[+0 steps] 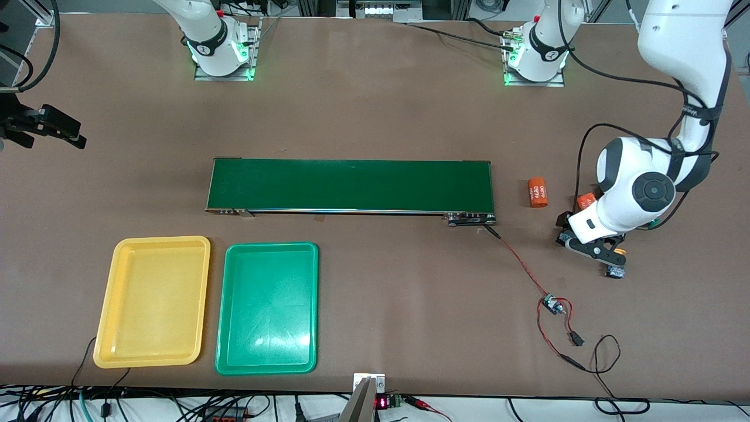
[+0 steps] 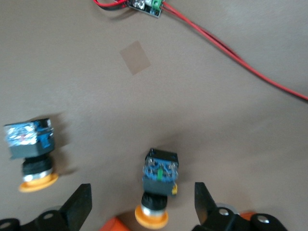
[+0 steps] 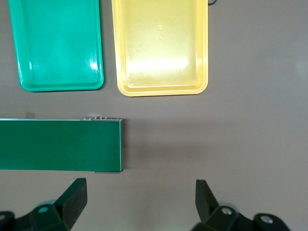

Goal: Sort buttons by color to trays
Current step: 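Grasp a yellow-cap push button with the left gripper and lift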

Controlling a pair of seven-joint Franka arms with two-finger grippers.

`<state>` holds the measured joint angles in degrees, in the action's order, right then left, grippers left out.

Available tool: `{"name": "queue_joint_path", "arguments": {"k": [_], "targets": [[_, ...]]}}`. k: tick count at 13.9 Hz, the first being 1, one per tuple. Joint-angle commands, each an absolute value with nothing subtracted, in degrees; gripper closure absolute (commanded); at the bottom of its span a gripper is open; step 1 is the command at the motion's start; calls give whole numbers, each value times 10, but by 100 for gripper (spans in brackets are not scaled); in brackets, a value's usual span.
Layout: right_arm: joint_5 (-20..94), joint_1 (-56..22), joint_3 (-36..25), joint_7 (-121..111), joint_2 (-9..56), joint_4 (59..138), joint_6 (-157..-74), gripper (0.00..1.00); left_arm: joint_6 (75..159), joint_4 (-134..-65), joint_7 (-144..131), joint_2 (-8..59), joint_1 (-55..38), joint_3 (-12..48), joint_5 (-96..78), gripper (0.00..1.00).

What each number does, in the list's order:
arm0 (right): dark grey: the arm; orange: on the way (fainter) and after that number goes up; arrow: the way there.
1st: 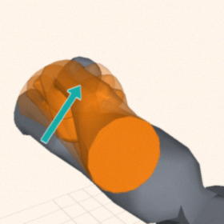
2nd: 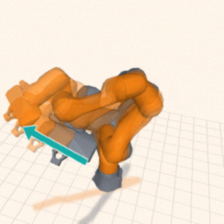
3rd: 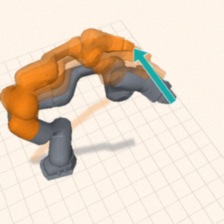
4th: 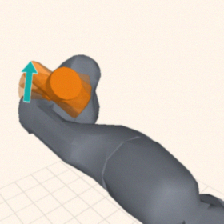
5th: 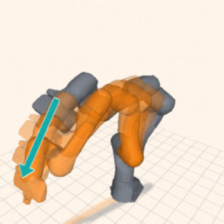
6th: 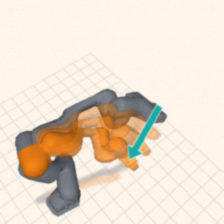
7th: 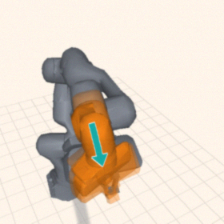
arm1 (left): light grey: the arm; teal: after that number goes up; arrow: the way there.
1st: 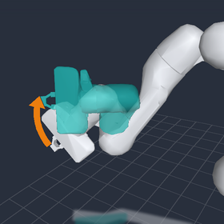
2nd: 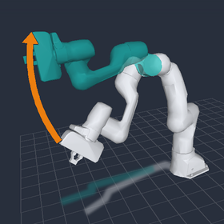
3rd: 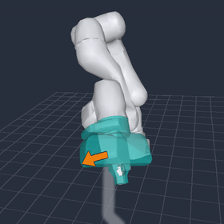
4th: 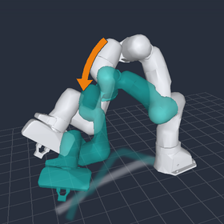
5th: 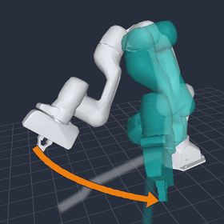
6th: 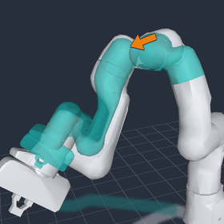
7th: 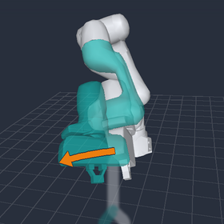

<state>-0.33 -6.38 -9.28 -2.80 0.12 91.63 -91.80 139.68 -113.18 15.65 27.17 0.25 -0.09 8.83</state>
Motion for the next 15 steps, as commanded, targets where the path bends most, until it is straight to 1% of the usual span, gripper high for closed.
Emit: {"name": "queue_joint_path", "arguments": {"k": [1,3,6,7,8,9,10,11,13,15], "targets": [[-9,-67,-88,-21,-9,924,-923,0,1490,-1182,173,285,15,2,95,14],[-9,-68,-87,-20,-9,924,-922,0,1492,-1189,174,284,15,4,95,45],[-9,-63,-89,-20,-9,924,-922,0,1489,-1190,175,291,16,4,95,76],[-9,-62,-89,-20,-8,924,-922,0,1488,-1187,173,285,16,6,95,84],[-9,-63,-89,-20,-8,924,-922,0,1486,-1184,173,271,16,7,95,84],[-9,-63,-89,-20,-8,924,-923,0,1467,-1180,167,252,11,12,95,84],[-9,-65,-89,-20,-8,924,-923,0,1436,-1170,158,232,10,31,91,84],[-9,-64,-89,-20,-8,924,-923,0,1377,-1158,109,205,10,63,89,84],[-8,-64,-89,-20,-7,924,-925,0,1319,-1150,7,193,10,109,88,84],[-8,-64,-89,-20,-7,924,-925,0,1248,-1150,-143,183,10,172,88,84]]}}
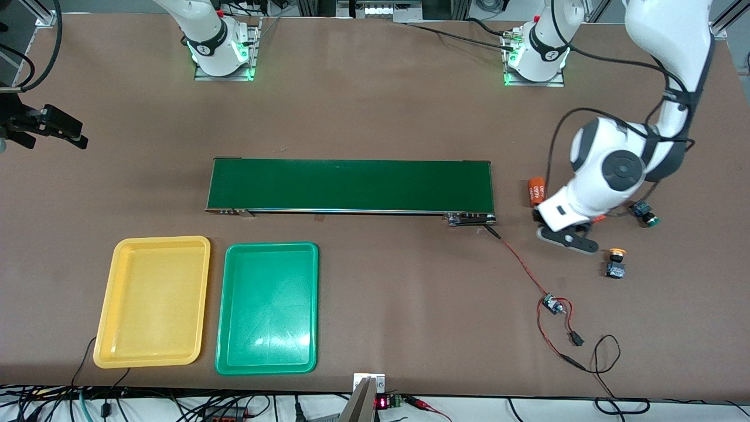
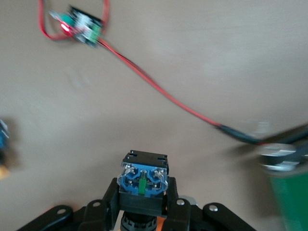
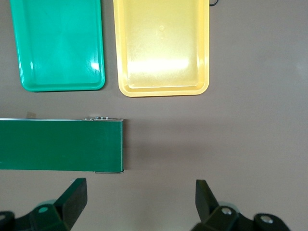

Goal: Sort buttons by color to trays
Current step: 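Carry the button to the conveyor end and release it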

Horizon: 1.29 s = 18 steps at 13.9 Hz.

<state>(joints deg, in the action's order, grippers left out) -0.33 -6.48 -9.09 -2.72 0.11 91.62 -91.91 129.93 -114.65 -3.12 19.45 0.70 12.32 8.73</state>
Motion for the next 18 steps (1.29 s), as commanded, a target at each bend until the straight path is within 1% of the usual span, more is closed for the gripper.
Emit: {"name": "queue_joint_path", "arguments": {"k": [1,4,5,8,10,11,12,13,14,15,16,18], "targets": [[-8,-62,-89,-20,-7,924,-925,0,1232,-1152,-213,183,11,205,88,84],[-8,-64,-89,-20,-7,924,-925,0,1227,-1163,-421,190,4,282,89,84],[-8,-64,-89,-20,-7,924,-924,0,1229,-1164,-453,195,4,293,89,84],[-8,-62,-90,-20,-4,924,-926,0,1250,-1162,-469,218,-11,300,95,83],[-8,-64,-90,-20,-4,923,-927,0,1273,-1162,-468,229,-10,299,95,78],[-4,-62,-90,-20,-1,923,-931,0,1281,-1158,-468,232,-10,299,95,65],[-4,-62,-90,-19,4,923,-940,0,1283,-1154,-467,232,-10,297,96,32],[-9,-67,-88,-19,4,922,-944,0,1279,-1142,-465,228,-4,298,96,14],[-8,-68,-87,-19,4,919,-943,0,1276,-1134,-462,222,-3,295,96,0],[-7,-67,-87,-19,5,919,-943,0,1265,-1127,-461,212,1,294,96,0],[-4,-63,-88,-19,6,920,-941,0,1235,-1109,-460,208,13,294,96,0],[-4,-61,-90,-19,12,919,-944,0,1173,-1060,-429,211,44,293,96,0]]}}
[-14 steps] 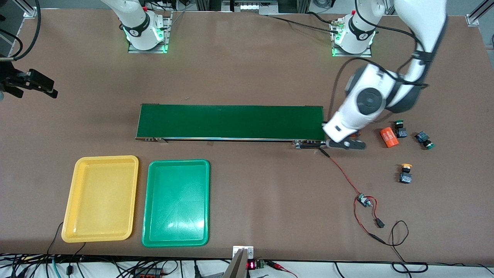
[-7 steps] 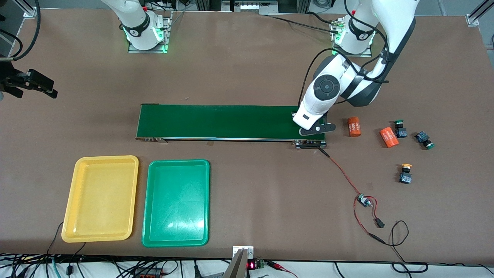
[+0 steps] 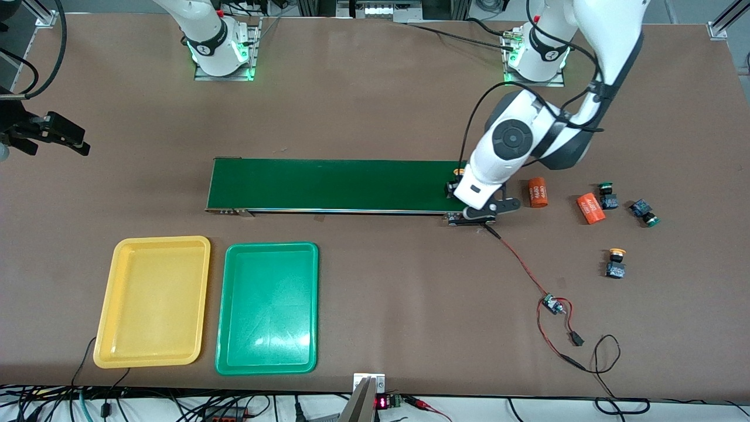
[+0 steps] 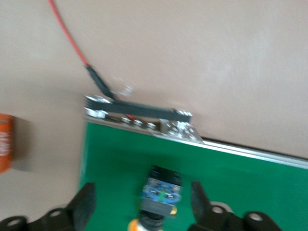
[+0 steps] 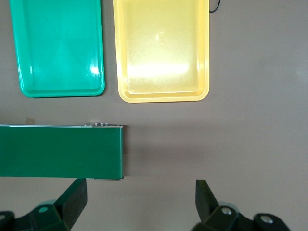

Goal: Sort buttons by color to trays
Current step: 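Carry the button to the conveyor end and release it, then grasp a second yellow-cap button with the left gripper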

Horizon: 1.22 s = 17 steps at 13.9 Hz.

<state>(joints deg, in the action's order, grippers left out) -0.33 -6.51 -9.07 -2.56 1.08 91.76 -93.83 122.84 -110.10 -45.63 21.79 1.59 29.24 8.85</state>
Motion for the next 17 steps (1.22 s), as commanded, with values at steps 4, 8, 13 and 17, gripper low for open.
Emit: {"name": "queue_joint_path", "arguments": {"k": [4,8,13,17], "targets": [[-12,-62,-90,-21,21,913,-940,0,1167,-1000,-284,237,133,293,205,0],[-6,-54,-92,-23,23,903,-942,0,1171,-906,-109,328,226,294,244,0],[-3,-57,-91,-20,22,898,-938,0,1264,-869,58,428,314,292,251,0],[-3,-58,-91,-27,18,897,-926,0,1341,-876,104,474,325,254,250,0]]}}
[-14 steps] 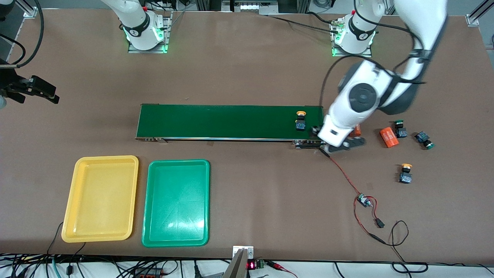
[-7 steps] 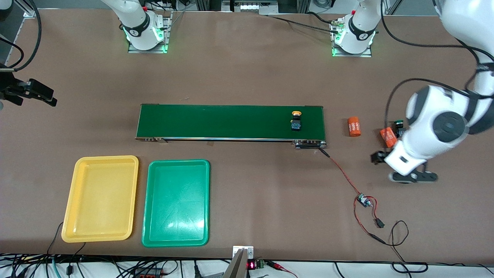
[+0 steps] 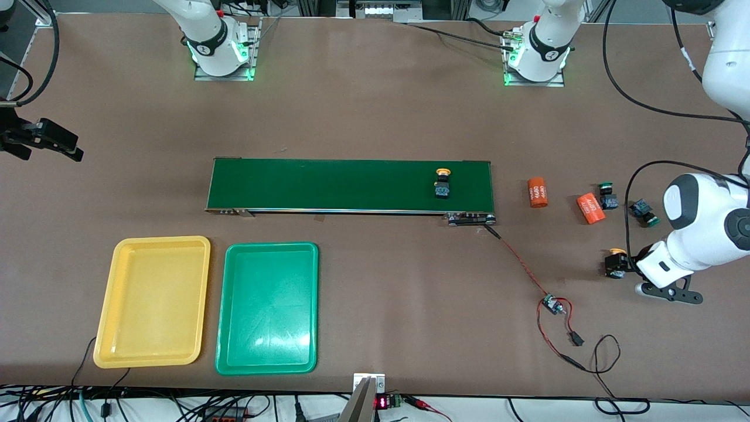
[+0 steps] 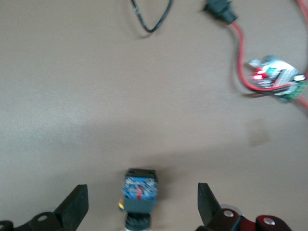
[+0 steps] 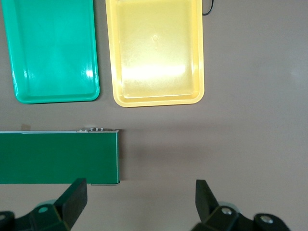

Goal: Sort buttons by color to trays
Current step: 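Grasp a second yellow-cap button with the left gripper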

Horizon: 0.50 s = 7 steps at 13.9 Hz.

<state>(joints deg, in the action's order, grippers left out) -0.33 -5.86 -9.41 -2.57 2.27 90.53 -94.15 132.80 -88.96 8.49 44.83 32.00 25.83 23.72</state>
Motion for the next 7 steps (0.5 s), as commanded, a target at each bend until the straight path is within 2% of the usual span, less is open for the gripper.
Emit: {"name": "queue_joint_path", "arguments": {"k": [1,2,4,6,7], "targets": [[-3,-60,-91,-26,18,897,-925,0,1341,-876,123,482,330,254,250,0],[-3,-61,-90,-25,18,897,-925,0,1338,-881,121,484,330,254,248,0],[-3,-62,-89,-26,18,897,-918,0,1334,-913,112,482,330,255,246,16],[-3,-62,-90,-26,18,896,-914,0,1334,-912,112,483,330,255,247,57],[-3,-62,-90,-25,18,896,-914,0,1334,-911,113,481,329,255,248,69]]}}
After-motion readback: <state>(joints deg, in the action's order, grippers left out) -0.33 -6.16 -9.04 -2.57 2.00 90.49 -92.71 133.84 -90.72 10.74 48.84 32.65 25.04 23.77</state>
